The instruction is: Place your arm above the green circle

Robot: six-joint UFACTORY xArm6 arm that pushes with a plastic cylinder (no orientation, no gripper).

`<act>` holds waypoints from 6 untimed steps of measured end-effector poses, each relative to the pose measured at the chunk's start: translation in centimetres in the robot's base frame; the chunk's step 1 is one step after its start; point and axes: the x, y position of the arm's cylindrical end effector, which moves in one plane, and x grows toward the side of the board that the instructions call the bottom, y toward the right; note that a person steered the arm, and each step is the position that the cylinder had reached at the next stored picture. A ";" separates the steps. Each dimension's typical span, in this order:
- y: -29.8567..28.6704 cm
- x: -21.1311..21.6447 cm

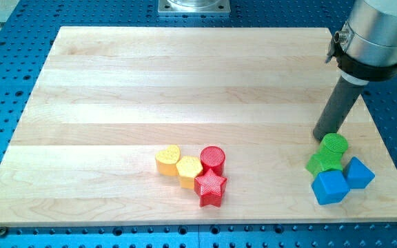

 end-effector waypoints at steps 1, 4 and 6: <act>-0.1 0.2; -0.2 -0.6; 5.6 -6.5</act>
